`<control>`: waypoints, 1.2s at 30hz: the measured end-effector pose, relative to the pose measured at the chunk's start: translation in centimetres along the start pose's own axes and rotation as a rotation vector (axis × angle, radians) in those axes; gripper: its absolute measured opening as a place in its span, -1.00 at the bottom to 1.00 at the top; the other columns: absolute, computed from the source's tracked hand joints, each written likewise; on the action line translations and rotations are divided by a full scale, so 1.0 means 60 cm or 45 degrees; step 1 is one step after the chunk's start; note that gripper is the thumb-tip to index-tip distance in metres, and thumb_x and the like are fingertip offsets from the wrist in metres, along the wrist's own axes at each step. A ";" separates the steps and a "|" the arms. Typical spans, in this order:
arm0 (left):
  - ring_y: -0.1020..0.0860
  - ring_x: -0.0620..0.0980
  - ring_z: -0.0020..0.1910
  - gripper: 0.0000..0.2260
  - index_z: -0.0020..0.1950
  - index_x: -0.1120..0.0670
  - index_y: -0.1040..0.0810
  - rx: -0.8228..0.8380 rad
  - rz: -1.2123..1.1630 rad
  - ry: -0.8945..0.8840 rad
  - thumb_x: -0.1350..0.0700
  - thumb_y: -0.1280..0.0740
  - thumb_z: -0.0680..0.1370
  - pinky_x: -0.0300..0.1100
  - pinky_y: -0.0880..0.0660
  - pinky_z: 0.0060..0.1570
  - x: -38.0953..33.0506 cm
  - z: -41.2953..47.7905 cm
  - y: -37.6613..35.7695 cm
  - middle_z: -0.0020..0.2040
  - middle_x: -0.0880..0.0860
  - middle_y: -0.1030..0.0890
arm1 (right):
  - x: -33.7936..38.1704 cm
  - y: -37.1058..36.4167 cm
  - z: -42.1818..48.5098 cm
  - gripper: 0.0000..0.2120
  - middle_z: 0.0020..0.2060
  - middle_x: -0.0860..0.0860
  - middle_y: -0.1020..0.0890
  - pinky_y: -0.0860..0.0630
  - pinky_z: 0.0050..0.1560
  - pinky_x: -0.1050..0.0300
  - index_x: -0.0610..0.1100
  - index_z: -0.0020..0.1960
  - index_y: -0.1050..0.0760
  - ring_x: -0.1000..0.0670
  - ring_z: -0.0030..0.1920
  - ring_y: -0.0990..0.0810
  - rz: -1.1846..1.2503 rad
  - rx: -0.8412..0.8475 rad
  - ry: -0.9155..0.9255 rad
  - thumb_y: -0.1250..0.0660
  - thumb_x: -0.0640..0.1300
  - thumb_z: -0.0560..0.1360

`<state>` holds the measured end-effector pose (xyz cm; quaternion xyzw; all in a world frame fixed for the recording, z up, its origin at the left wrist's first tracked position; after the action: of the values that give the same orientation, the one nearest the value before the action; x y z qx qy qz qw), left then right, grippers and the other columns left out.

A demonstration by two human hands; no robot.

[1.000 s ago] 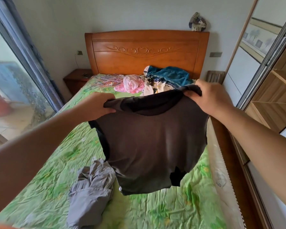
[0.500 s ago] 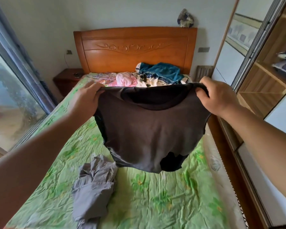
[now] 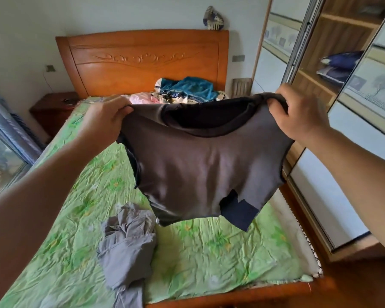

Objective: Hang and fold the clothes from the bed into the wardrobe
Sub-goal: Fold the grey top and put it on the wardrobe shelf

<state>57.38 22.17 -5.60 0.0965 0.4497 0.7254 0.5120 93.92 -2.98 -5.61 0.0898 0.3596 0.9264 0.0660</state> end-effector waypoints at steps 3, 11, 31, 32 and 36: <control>-0.49 0.07 -0.08 -0.87 0.06 0.15 -0.58 0.000 -0.023 -0.011 0.22 -0.24 0.64 -0.06 -0.42 -0.10 -0.009 -0.006 0.004 -0.03 0.08 -0.58 | 0.006 0.012 -0.017 -0.73 -0.31 -0.08 -0.52 -0.27 -0.28 0.12 -0.15 -0.04 -0.44 -0.27 -0.30 -0.55 -0.067 0.005 -0.033 -0.19 0.06 0.59; -0.46 0.12 -0.21 -0.83 0.07 0.14 -0.46 0.088 -0.031 0.060 0.06 -0.18 0.70 -0.11 -0.16 -0.35 -0.030 0.018 -0.040 -0.18 0.09 -0.51 | -0.033 -0.021 -0.006 -0.79 -0.36 -0.01 -0.48 -0.28 -0.31 0.14 -0.06 -0.08 -0.42 -0.09 -0.34 -0.37 0.023 0.085 -0.065 -0.20 0.08 0.57; -0.44 0.14 -0.24 -0.85 0.08 -0.05 -0.35 0.141 0.385 0.184 -0.11 -0.18 0.65 -0.02 -0.41 -0.22 0.088 0.387 -0.198 -0.18 -0.03 -0.40 | -0.263 -0.279 0.362 -0.84 -0.24 -0.15 -0.46 -0.29 -0.19 0.04 -0.08 -0.08 -0.35 -0.19 -0.23 -0.42 0.126 0.257 -0.017 -0.06 -0.04 0.47; -0.44 0.14 -0.23 -0.83 0.09 -0.05 -0.35 0.101 0.414 0.174 -0.13 -0.17 0.65 0.01 -0.43 -0.21 0.091 0.398 -0.191 -0.15 -0.03 -0.41 | -0.267 -0.277 0.379 -0.80 -0.21 -0.19 -0.50 -0.30 -0.18 0.04 -0.13 -0.04 -0.40 -0.21 -0.21 -0.45 0.114 0.199 0.005 -0.08 -0.06 0.48; -0.49 0.15 -0.22 -0.87 0.09 -0.05 -0.37 0.066 0.397 0.083 -0.09 -0.16 0.67 0.02 -0.49 -0.23 0.099 0.381 -0.198 -0.08 -0.02 -0.47 | -0.261 -0.286 0.374 -0.81 -0.19 -0.10 -0.46 -0.32 -0.17 0.04 -0.15 -0.01 -0.42 -0.16 -0.21 -0.43 0.150 0.181 0.085 -0.10 -0.09 0.49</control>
<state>76.18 40.60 -3.22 0.1544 0.4643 0.7870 0.3758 114.99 21.37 -2.82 0.0844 0.4205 0.9033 -0.0072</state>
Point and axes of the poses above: each hand's wrist, its own z-axis towards the middle knuckle, its own y-axis out of the back of the hand, x = y × z, the point moved 1 cm from there along z, towards the middle knuckle
